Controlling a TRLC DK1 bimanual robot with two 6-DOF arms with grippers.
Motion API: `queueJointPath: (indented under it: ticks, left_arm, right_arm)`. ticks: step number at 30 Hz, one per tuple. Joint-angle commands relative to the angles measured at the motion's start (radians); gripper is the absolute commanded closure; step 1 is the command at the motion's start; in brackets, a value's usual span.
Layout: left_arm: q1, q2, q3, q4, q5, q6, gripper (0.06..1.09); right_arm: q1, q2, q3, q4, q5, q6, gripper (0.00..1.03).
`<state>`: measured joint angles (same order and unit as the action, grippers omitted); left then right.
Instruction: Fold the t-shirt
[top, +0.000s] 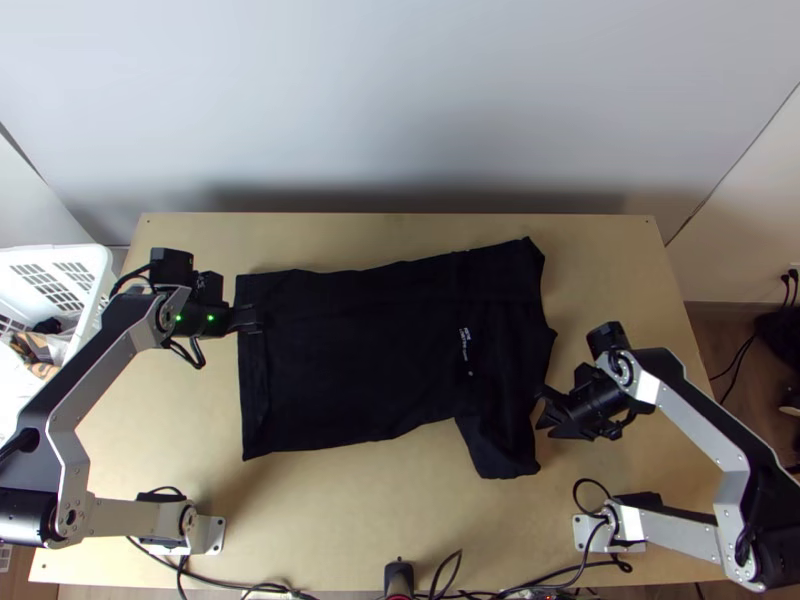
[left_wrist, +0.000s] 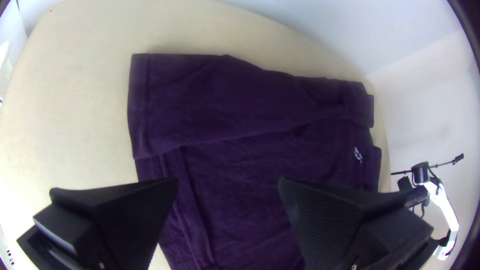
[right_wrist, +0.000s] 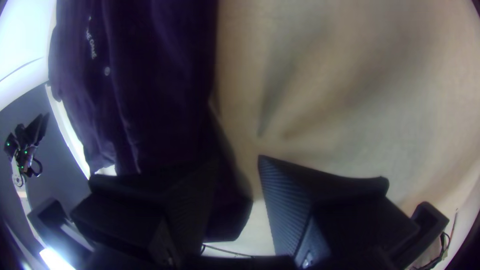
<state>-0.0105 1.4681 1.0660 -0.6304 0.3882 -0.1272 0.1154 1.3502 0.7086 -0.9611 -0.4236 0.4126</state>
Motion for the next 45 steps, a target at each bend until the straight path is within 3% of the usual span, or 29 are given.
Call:
queueJointPath:
  ticks: [1,13,33,45]
  left_arm:
    - [0.000,0.003,0.005,0.000,0.000,-0.002,0.11]
    - [0.017,0.005,0.002,0.000,0.000,0.001,0.11]
    - [0.015,0.003,0.003,0.000,0.001,0.006,0.11]
    - [0.018,-0.003,0.005,-0.003,0.000,0.006,0.11]
  right_arm:
    - [0.017,0.079,0.045,0.088,-0.004,0.009,0.64]
    - [0.099,0.102,0.065,0.087,-0.010,0.057,0.64]
    - [0.052,0.043,0.000,0.047,-0.009,0.025,0.64]
    - [0.087,0.083,-0.009,0.111,-0.012,0.037,0.65]
